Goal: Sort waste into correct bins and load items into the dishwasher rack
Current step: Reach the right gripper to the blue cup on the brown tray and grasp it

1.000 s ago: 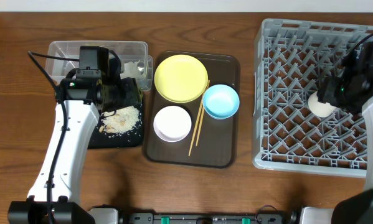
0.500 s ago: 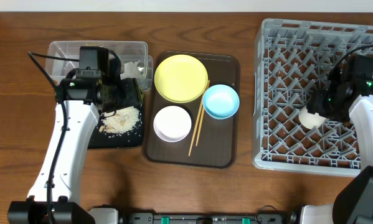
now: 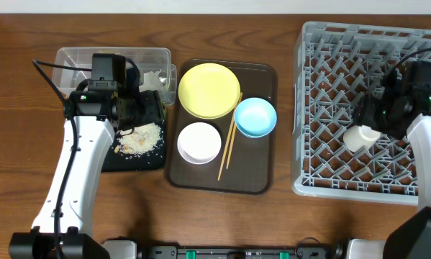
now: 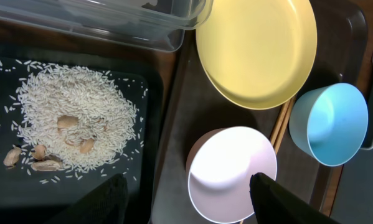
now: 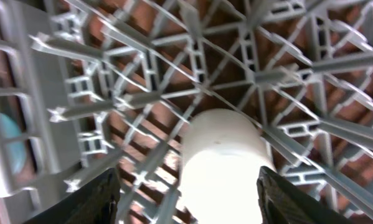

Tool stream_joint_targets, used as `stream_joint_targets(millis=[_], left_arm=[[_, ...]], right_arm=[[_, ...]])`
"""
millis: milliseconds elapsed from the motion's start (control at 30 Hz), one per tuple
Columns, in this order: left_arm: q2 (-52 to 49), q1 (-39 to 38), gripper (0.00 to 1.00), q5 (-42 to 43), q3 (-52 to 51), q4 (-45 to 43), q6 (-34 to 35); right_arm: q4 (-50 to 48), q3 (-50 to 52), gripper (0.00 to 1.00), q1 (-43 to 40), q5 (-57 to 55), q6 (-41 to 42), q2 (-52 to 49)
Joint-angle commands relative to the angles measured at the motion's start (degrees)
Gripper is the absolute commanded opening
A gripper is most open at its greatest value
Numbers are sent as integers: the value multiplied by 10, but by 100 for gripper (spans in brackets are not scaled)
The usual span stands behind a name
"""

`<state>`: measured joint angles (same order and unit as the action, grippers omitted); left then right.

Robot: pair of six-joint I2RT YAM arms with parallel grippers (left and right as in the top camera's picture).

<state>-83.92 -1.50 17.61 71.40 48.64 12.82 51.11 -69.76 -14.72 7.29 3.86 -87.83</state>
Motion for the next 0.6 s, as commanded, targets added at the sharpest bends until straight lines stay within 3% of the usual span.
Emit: stream_joint_targets(millis=[0, 133, 200, 333, 567], left_arm=[[5, 2, 66, -8, 3, 2, -8], [4, 2, 66, -8, 3, 6, -8], [4, 2, 66, -8, 2, 7, -8], [3, 2, 66, -53, 1, 23, -6], [3, 2, 66, -172, 1, 68, 59]], right_arm=[[-24, -20, 66, 10, 89, -12, 35], [-93, -21, 63, 55, 209, -14, 56], [-120, -21, 64, 87, 216, -14, 56], [-154, -20, 65, 173, 167, -19, 37], [-189, -20, 61, 296, 52, -62, -44]])
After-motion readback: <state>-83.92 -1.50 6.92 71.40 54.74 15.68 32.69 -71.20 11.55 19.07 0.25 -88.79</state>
